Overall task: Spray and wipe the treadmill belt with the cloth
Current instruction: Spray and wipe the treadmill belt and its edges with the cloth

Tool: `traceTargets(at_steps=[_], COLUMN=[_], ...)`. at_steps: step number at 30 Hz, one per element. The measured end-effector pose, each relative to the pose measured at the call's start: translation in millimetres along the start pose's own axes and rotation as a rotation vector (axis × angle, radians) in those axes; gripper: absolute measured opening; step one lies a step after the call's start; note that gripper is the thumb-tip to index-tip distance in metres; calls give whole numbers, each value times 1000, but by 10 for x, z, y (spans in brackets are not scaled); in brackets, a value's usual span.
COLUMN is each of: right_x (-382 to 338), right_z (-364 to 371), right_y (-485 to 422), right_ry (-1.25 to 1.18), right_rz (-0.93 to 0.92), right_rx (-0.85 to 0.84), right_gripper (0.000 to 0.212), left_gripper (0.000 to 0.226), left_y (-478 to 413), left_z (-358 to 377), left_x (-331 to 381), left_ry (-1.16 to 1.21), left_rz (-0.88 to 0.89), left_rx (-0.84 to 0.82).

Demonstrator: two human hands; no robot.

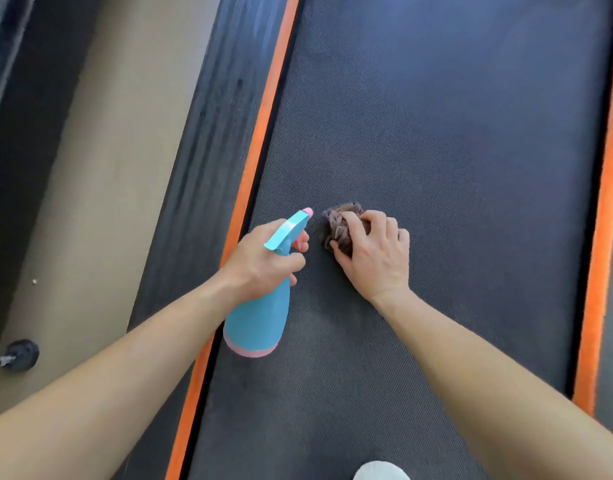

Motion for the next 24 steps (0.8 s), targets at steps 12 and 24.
traceTargets(at_steps=[12,24], right_x=[498,549], right_z=[-157,-6], right_y=[749,803], right_ry=[-9,-24], right_rz=[19,-55], right_rx=[-302,-66], right_gripper=[60,56], left_gripper=[22,25], left_y=[180,93], left_z=[672,1042], left_x=[200,75], left_ry=[-60,-130], left_rz=[7,8], left_rx=[-167,-147])
Point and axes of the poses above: each hand's wrist, its own y-axis away from the middle knuckle, its own z-axis out of the palm, x = y × z, the point moved 2 cm from there along -y, towards the middle knuckle, and after that the axes turned 12 degrees about y, right-handed, at the moved point
